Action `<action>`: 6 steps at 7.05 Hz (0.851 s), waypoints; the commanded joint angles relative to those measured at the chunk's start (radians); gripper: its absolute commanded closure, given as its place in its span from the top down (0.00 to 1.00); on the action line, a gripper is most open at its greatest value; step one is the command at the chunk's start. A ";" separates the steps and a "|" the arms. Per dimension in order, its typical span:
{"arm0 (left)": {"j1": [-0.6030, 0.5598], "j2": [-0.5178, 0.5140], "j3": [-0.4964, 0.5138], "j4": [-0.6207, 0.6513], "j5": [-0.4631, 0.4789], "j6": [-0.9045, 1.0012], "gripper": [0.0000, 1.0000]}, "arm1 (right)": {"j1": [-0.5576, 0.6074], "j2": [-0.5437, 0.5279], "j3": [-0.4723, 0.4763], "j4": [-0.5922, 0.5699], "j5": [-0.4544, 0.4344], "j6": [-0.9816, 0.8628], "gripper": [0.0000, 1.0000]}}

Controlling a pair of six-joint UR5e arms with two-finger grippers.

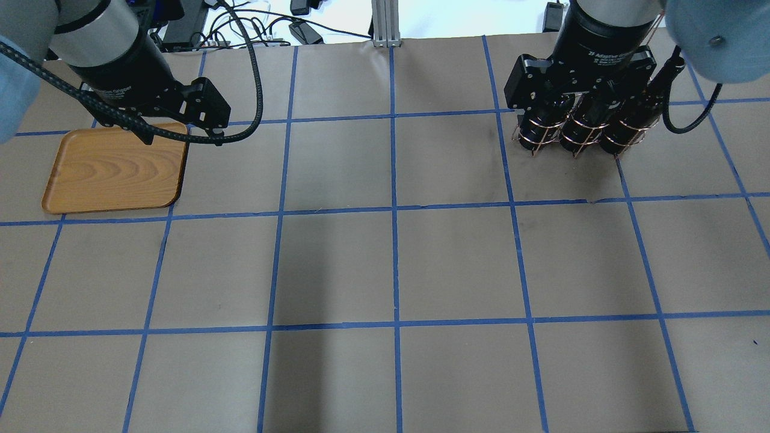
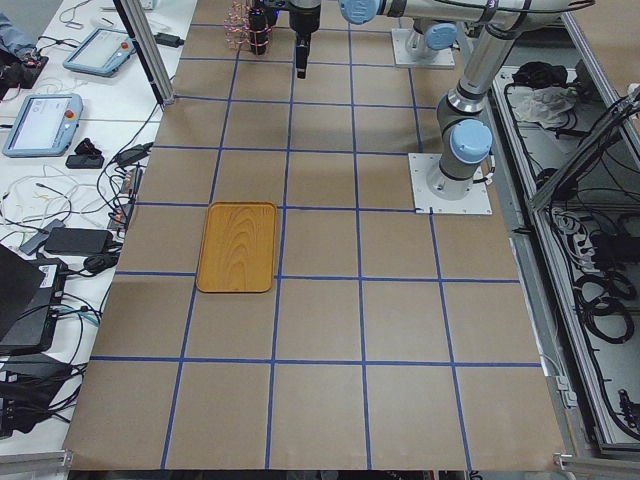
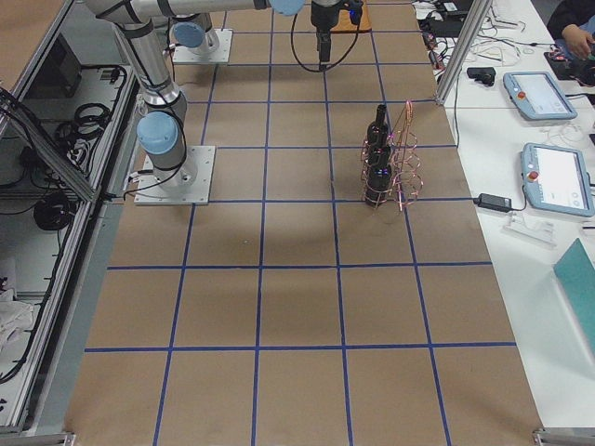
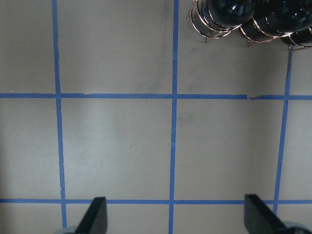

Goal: Take wine from basket and place on tray
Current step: 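Lower the right gripper over the bottles in the copper wine rack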

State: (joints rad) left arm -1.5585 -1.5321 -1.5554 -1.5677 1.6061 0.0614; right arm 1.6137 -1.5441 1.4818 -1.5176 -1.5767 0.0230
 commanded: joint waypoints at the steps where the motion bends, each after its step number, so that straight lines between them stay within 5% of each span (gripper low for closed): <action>1: 0.000 0.000 0.000 0.000 0.000 0.000 1.00 | -0.001 -0.001 -0.002 0.000 0.000 0.001 1.00; 6: 0.000 0.000 -0.006 0.000 0.000 0.000 1.00 | -0.027 0.001 -0.014 -0.024 0.017 -0.005 1.00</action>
State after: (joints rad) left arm -1.5585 -1.5317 -1.5610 -1.5677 1.6061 0.0614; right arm 1.5995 -1.5433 1.4759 -1.5323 -1.5608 0.0195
